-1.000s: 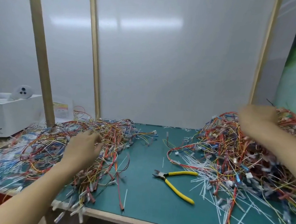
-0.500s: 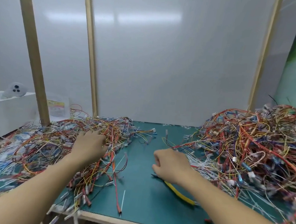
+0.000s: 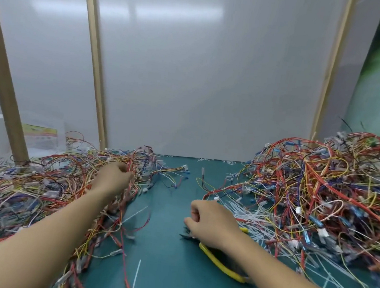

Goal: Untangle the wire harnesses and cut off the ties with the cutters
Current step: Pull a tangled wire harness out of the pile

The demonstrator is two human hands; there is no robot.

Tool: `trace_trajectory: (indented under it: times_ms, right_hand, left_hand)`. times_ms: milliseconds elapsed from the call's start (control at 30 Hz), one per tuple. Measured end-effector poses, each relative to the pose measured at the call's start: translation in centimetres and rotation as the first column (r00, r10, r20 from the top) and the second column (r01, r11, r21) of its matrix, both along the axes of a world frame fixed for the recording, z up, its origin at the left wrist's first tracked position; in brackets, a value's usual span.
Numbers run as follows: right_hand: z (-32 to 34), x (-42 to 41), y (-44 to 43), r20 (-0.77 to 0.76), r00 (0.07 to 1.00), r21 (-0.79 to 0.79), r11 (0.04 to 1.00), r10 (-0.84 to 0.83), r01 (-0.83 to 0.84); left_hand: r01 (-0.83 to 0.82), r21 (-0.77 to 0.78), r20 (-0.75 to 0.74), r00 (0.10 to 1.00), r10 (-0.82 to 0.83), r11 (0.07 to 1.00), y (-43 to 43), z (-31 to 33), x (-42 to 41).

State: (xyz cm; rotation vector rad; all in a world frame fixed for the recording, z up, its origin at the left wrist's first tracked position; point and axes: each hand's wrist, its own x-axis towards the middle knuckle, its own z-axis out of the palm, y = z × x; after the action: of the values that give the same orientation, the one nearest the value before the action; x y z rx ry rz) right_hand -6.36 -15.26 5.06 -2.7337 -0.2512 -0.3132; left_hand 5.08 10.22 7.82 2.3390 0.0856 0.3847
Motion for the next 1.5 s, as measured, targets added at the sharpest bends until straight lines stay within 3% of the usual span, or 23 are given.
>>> trace_trajectory:
  times_ms: [100, 200, 300, 367, 500, 567, 633, 667, 800, 900, 967, 1033, 1100, 1133, 1167, 1233, 1267, 1367, 1433, 1500]
  right_hand:
    - [0.4, 1.2, -0.6, 0.008, 0.999, 0.129, 0.991, -0.032, 0.031]
    - [1.6, 2.4, -0.4, 0.025, 0.999, 0.395, 0.918, -0.048, 0.035]
    - [3.1, 3.2, 0.6, -0.116, 0.993, 0.762, 0.644, 0.029, 0.07]
    - [3.7, 3.4, 1.7, -0.229, 0.966, 0.852, 0.504, 0.12, 0.14]
    - [3.6, 3.7, 4.3, -0.37, 0.9, 0.874, 0.415, 0.231, 0.253]
    - [3.4, 4.0, 5.4, -0.401, 0.869, 0.882, 0.377, 0.288, 0.282]
    - [3.5, 4.5, 6.3, -0.407, 0.867, 0.877, 0.387, 0.287, 0.283]
    - [3.7, 4.9, 6.8, -0.398, 0.88, 0.862, 0.433, 0.258, 0.263]
    - [6.0, 6.2, 7.3, -0.226, 0.972, 0.766, 0.629, 0.07, 0.133]
    - [8.1, 6.7, 5.2, -0.042, 0.999, 0.79, 0.611, -0.032, 0.053]
    - [8.5, 6.4, 3.6, 0.072, 0.995, 0.8, 0.599, -0.073, -0.014]
    - [7.5, 5.6, 2.7, 0.132, 0.989, 0.798, 0.599, -0.071, -0.063]
    - [5.3, 4.5, 2.5, 0.092, 0.994, 0.807, 0.589, -0.064, -0.036]
    - [4.1, 4.1, 2.5, 0.045, 0.998, 0.813, 0.582, -0.049, -0.008]
    - [3.0, 3.6, 2.6, -0.003, 1.0, 0.816, 0.578, -0.028, 0.018]
    - [1.2, 3.0, 2.5, -0.062, 0.998, 0.817, 0.574, 0.008, 0.046]
    - [0.6, 2.8, 2.5, -0.072, 0.997, 0.82, 0.57, 0.019, 0.048]
    - [-0.1, 2.2, 2.5, -0.047, 0.999, 0.83, 0.558, 0.026, 0.025]
    - [-0.3, 1.9, 2.3, -0.003, 1.0, 0.837, 0.547, 0.004, 0.0]
    - [-0.5, 1.7, 1.8, 0.036, 0.999, 0.842, 0.539, -0.012, -0.024]
  left_hand:
    - [0.052, -0.26, 0.181, 0.983, -0.005, 0.964, -1.7, 3.2, -0.8]
    - [0.166, -0.3, 0.289, 0.954, -0.077, 0.939, -3.8, 4.8, -3.1]
    - [0.242, -0.036, 0.338, 0.916, -0.216, 0.97, -5.3, 3.1, -6.6]
    - [0.209, 0.205, 0.323, 0.908, -0.267, 0.956, -5.6, 1.1, -8.5]
    - [0.239, 0.38, 0.178, 0.929, -0.324, 0.894, -4.7, -1.9, -10.5]
    - [0.265, 0.51, 0.112, 0.923, -0.368, 0.819, -3.8, -2.8, -11.0]
    - [0.297, 0.607, 0.049, 0.912, -0.408, 0.737, -2.8, -3.2, -11.2]
    - [0.32, 0.584, 0.037, 0.907, -0.419, 0.746, -2.2, -3.2, -11.1]
    - [0.232, 0.241, 0.13, 0.954, -0.268, 0.942, 0.4, -1.6, -8.7]
    - [0.13, 0.167, 0.076, 0.987, -0.144, 0.977, 3.1, -0.7, -6.8]
    - [0.073, 0.2, 0.025, 0.997, -0.079, 0.977, 4.6, -0.7, -6.3]
    - [-0.041, 0.377, 0.049, 0.998, 0.024, 0.925, 5.4, -0.9, -6.4]
    - [-0.233, 0.581, 0.273, 0.959, 0.083, 0.78, 4.9, -1.3, -6.6]
    - [-0.289, 0.59, 0.384, 0.922, 0.053, 0.754, 4.0, -1.3, -6.9]
    - [-0.292, 0.552, 0.475, 0.88, -0.007, 0.781, 2.7, -1.1, -7.1]
    - [-0.107, 0.468, 0.506, 0.846, -0.167, 0.877, -0.4, -0.9, -7.4]
    - [0.036, 0.43, 0.417, 0.878, -0.234, 0.902, -2.0, -0.9, -7.2]
    - [0.352, 0.226, -0.033, 0.935, -0.354, 0.908, -5.4, -1.3, -6.1]
    - [0.386, -0.003, -0.152, 0.912, -0.381, 0.923, -6.2, -2.0, -5.1]
    - [0.239, -0.402, -0.164, 0.931, -0.326, 0.884, -6.3, -2.1, -4.1]
